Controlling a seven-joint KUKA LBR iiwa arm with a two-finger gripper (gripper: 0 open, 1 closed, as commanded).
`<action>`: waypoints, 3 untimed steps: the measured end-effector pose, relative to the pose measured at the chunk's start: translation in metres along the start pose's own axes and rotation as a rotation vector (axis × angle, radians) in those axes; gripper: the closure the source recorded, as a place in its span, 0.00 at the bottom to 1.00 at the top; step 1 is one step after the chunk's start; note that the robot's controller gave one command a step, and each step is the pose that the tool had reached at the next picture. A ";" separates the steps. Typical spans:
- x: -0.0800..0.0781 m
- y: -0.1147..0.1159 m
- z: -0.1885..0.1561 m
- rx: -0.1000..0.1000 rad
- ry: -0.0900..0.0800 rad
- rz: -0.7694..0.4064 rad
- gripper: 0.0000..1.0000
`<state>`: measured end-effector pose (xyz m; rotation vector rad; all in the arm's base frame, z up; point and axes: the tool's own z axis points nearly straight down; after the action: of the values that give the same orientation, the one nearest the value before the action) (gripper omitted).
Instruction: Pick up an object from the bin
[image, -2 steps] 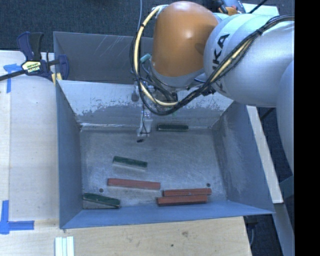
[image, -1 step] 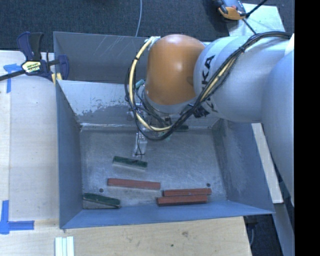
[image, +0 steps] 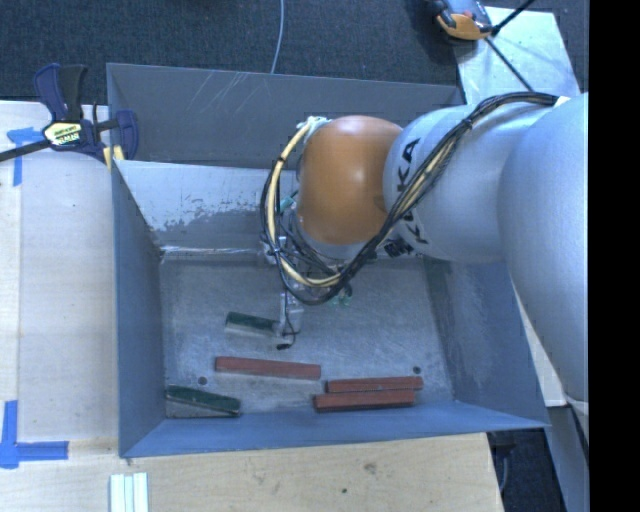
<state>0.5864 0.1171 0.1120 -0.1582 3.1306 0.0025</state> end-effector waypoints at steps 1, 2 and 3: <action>0.041 0.018 0.035 0.000 0.003 0.021 1.00; 0.041 0.018 0.035 0.000 0.004 0.022 1.00; 0.042 0.027 0.010 0.001 0.006 0.012 1.00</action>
Offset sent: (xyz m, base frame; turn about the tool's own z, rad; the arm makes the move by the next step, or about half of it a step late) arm 0.0000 0.0000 0.0000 0.0000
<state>0.5420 0.1393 0.1019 -0.1396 3.1370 0.0005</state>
